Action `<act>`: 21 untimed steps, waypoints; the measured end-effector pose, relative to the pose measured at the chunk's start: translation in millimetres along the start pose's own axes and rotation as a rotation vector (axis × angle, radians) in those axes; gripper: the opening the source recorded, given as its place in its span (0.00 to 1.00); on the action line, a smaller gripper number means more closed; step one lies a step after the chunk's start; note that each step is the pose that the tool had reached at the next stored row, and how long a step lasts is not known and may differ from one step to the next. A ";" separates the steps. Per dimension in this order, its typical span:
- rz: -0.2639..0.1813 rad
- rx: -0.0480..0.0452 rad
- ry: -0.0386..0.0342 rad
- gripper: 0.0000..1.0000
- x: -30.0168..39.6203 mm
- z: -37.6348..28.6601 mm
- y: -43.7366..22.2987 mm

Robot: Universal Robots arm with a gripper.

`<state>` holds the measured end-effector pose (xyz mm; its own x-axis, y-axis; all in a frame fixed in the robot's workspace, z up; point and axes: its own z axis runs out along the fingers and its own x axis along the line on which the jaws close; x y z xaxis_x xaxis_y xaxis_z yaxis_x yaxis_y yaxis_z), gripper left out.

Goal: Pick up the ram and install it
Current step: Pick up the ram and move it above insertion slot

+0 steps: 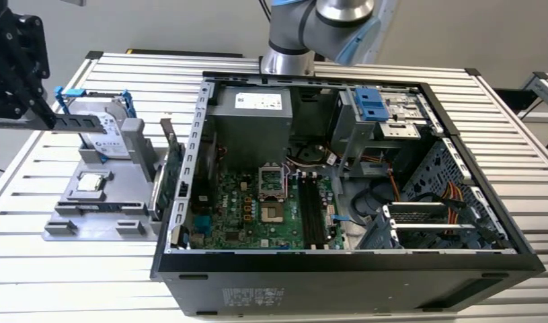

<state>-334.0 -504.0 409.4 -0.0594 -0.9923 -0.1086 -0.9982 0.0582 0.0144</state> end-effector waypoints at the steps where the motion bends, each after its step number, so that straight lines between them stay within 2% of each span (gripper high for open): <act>1: 0.000 -0.0001 0.0001 0.00 -0.1 -0.1 -1.8; 21: 0.000 -0.0001 0.0002 0.00 -1.9 -0.3 -32.3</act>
<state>-301.6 -504.0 409.5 -0.0594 -0.9923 -0.1084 -0.9982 0.0582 0.0145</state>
